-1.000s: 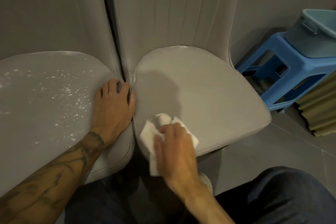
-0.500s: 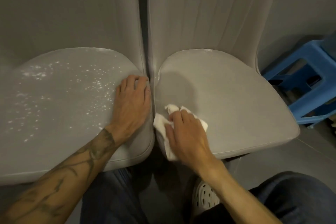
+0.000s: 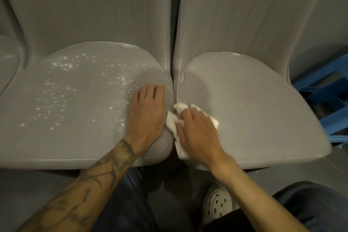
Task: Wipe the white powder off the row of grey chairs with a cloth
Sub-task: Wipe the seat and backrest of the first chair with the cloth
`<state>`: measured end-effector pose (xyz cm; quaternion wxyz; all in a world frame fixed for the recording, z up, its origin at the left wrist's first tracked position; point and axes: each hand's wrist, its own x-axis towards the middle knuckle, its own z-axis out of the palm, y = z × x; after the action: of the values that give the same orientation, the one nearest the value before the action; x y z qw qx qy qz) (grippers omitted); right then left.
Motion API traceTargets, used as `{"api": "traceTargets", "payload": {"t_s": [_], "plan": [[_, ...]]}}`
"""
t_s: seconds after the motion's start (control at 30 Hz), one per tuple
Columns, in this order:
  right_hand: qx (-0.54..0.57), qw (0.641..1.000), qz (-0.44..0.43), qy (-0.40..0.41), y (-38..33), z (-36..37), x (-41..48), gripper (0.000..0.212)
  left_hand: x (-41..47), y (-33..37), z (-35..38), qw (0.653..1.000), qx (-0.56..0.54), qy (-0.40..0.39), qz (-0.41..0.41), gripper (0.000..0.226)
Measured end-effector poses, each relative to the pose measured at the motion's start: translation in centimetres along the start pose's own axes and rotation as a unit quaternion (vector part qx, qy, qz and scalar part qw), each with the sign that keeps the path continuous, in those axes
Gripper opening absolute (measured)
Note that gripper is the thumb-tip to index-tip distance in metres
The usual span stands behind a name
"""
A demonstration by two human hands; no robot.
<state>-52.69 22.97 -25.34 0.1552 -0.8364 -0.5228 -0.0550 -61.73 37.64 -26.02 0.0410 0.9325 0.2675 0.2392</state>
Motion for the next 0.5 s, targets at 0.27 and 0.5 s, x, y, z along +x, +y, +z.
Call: {"api": "traceTargets", "payload": {"t_s": [0.27, 0.5], "plan": [[0.025, 0.988, 0.152, 0.018, 3.2, 1.6, 11.8, 0.031, 0.0, 0.0, -0.1, 1.000, 0.008, -0.011, -0.017, 0.039], [0.029, 0.999, -0.016, -0.024, -1.2, -0.6, 0.4, 0.024, 0.0, 0.0, -0.2, 0.999, -0.007, -0.040, -0.006, 0.051]]}}
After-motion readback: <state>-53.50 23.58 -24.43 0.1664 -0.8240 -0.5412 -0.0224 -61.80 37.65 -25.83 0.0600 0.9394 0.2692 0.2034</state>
